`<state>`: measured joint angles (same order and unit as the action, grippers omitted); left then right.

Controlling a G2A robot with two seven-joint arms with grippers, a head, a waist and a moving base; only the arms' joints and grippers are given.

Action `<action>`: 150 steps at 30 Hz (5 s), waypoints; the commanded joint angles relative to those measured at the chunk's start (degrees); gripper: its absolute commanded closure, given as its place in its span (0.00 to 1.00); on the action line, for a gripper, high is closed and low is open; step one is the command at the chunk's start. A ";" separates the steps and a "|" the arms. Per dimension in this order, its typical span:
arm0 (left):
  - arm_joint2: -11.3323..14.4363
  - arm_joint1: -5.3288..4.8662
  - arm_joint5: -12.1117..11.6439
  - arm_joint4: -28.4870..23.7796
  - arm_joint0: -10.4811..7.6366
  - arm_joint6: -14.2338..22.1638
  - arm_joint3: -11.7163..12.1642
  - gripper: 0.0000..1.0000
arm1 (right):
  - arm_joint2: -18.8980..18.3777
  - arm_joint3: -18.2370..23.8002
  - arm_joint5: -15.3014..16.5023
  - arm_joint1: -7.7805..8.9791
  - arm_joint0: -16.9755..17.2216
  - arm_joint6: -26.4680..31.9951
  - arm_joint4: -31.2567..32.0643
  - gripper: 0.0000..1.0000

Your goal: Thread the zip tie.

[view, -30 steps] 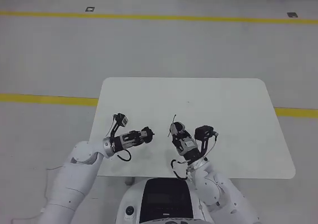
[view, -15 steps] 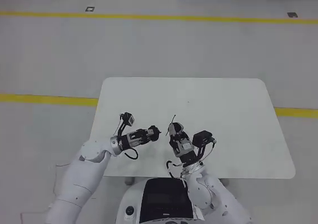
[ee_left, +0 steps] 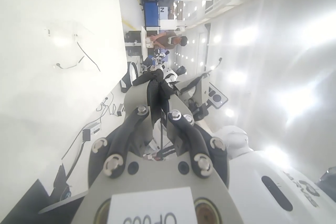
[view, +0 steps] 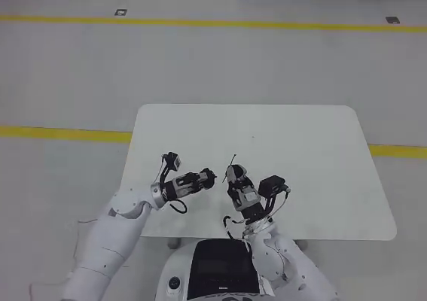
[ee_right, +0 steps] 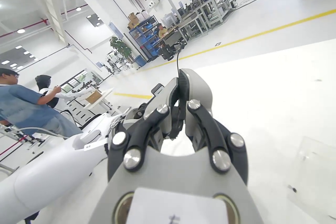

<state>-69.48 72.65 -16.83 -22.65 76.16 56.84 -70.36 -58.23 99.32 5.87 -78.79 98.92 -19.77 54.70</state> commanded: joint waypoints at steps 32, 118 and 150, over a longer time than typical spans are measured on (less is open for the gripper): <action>1.25 -0.71 -2.65 7.75 2.21 -6.98 -2.36 1.00 | 0.00 0.00 0.00 0.00 0.00 0.00 0.00 1.00; -5.54 -2.19 -2.65 5.27 11.82 1.39 -16.75 1.00 | 9.03 -2.44 -18.30 -1.28 -0.06 -11.68 18.07 1.00; -5.54 -2.19 -2.65 5.27 11.82 1.39 -16.75 1.00 | 8.18 -0.42 -17.38 -0.91 1.45 -8.18 19.67 1.00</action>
<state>-75.02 70.46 -19.48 -17.39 87.98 58.23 -87.11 -50.03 98.87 -11.58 -79.72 100.31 -28.10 74.27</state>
